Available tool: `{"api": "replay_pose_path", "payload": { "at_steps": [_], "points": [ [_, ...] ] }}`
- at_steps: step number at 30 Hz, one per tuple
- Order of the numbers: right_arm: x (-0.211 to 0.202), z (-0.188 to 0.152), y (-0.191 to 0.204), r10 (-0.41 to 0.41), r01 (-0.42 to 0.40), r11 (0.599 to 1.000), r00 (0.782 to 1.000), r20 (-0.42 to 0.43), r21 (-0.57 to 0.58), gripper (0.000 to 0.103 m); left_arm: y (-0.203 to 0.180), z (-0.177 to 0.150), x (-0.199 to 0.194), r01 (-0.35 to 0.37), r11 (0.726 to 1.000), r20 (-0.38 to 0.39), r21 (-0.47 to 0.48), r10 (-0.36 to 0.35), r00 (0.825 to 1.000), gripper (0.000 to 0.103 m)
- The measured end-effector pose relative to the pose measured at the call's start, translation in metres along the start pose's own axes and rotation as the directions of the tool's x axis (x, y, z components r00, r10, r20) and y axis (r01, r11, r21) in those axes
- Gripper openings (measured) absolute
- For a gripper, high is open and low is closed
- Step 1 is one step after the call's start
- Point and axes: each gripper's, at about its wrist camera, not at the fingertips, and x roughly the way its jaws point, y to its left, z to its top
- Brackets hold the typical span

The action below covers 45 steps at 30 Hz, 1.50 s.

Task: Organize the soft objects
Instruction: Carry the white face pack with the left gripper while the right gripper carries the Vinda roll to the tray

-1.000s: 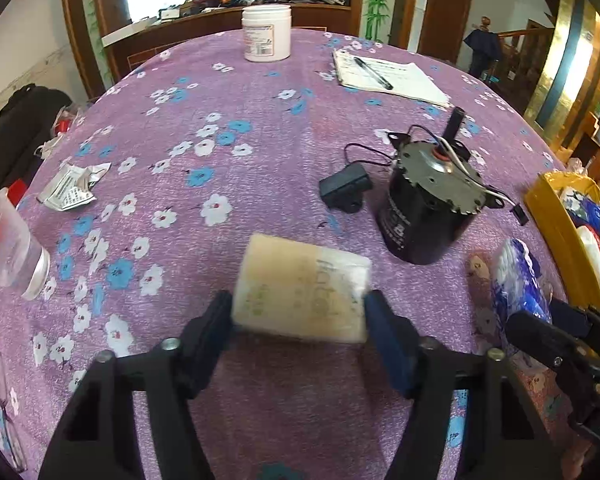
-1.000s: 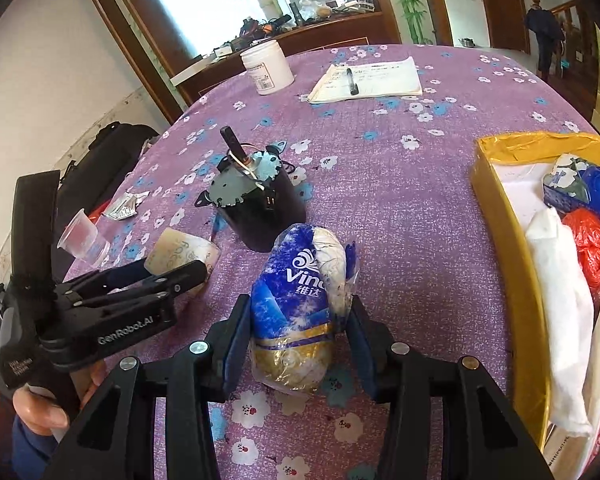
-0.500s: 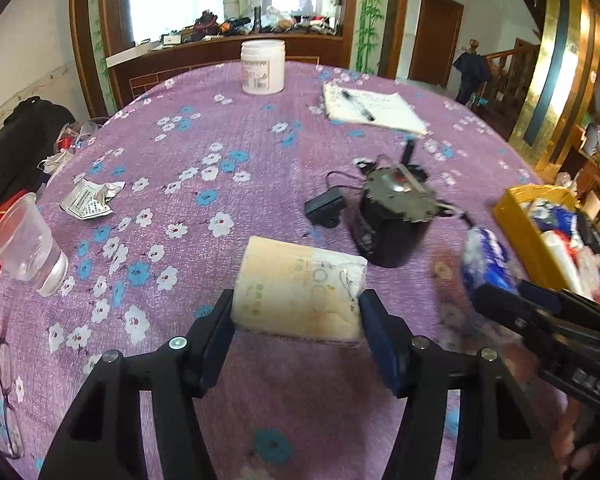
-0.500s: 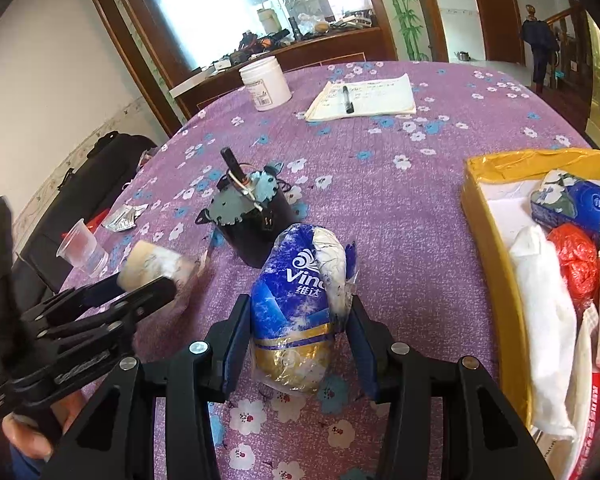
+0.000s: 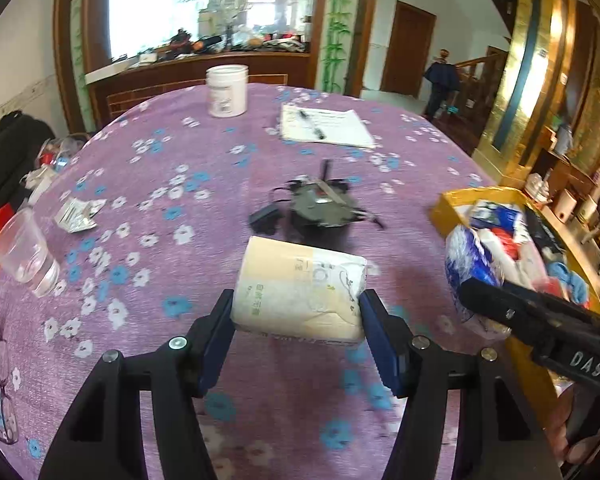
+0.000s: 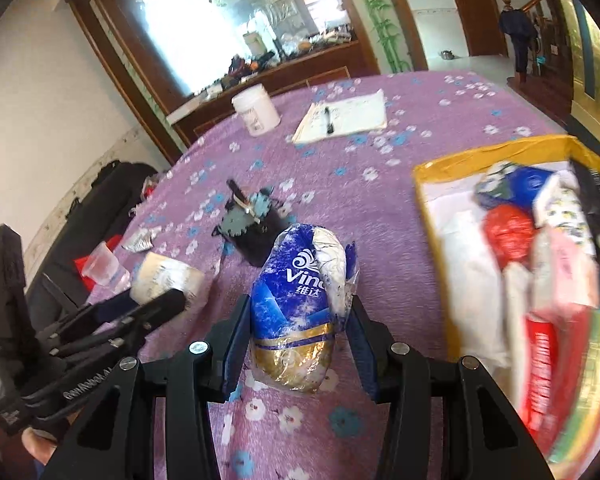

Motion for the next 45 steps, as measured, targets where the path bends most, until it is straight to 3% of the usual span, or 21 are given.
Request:
{"api": "replay_pose_path", "payload": {
  "at_steps": [12, 21, 26, 33, 45],
  "points": [
    [-0.078, -0.003, -0.062, -0.048, 0.031, 0.991, 0.990, 0.133, 0.128, 0.051, -0.096, 0.000, -0.012, 0.128, 0.980, -0.001, 0.150, -0.129, 0.992, 0.061],
    [-0.120, -0.021, -0.135, -0.156, 0.111, 0.959, 0.975, 0.157, 0.262, 0.051, -0.187, -0.023, -0.003, 0.278, 0.915, -0.076, 0.292, -0.268, 0.960, 0.061],
    [-0.128, -0.032, -0.166, -0.160, 0.111, 0.941, 0.978, 0.133, 0.318, 0.052, -0.223, -0.036, -0.001, 0.319, 0.876, -0.107, 0.363, -0.301, 0.948, 0.061],
    [-0.131, -0.033, -0.180, -0.220, 0.164, 0.932, 0.965, 0.144, 0.322, 0.052, -0.250, -0.044, 0.009, 0.329, 0.851, -0.112, 0.409, -0.311, 0.944, 0.061],
    [-0.113, -0.032, -0.160, -0.310, 0.288, 0.942, 0.944, 0.113, 0.174, 0.052, -0.251, -0.059, 0.006, 0.290, 0.838, -0.010, 0.462, -0.322, 0.947, 0.062]
  ]
}}
